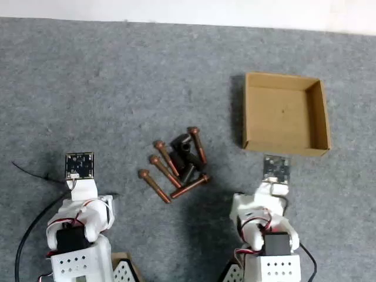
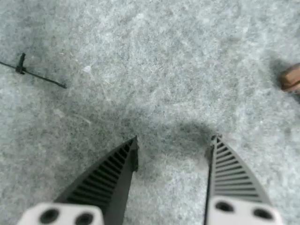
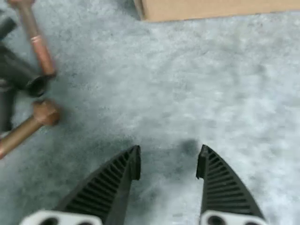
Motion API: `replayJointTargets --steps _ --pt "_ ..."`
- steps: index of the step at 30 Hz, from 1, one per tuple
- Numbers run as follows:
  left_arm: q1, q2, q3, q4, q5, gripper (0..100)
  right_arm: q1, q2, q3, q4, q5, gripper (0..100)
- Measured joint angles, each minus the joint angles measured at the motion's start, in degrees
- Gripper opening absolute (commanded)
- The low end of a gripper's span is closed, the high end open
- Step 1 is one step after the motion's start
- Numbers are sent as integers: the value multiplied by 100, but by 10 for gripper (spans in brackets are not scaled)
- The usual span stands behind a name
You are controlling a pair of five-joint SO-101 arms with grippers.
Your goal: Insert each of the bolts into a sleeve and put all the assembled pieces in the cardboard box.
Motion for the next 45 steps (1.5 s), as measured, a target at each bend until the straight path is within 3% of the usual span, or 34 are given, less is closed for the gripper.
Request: replayJointTargets --steps 3,8,13,15,17,20,24,30,33,40,45 --pt "18 0 0 0 0 235 -413 0 0 0 0 187" --pt "905 0 0 -396 -246 236 -923 0 0 0 0 187" --pt "870 0 -18 -1292 -2233 236 -1468 0 0 0 0 187" --pt "800 0 -132 -1749 -2927 235 -1380 0 0 -149 0 187" --pt "897 0 -440 -2180 -3051 235 -958 0 0 -457 0 187" --pt "985 0 -1275 -2215 -2690 234 -9 0 0 -1002 0 187" --pt "1213 105 -2629 -1319 -1908 232 721 0 0 -1547 70 187" --pt "1688 1046 -3842 -1046 -1477 232 1495 0 -26 -1389 1275 187" --pt "1820 1829 -3877 -1635 -1116 232 1231 0 -369 -1055 1160 187" --pt "2171 2664 -3191 -2927 -589 232 -554 211 -1029 -897 1064 187" --pt "2163 2673 -2119 -3332 -536 232 -730 1468 -1187 -1275 1064 187"
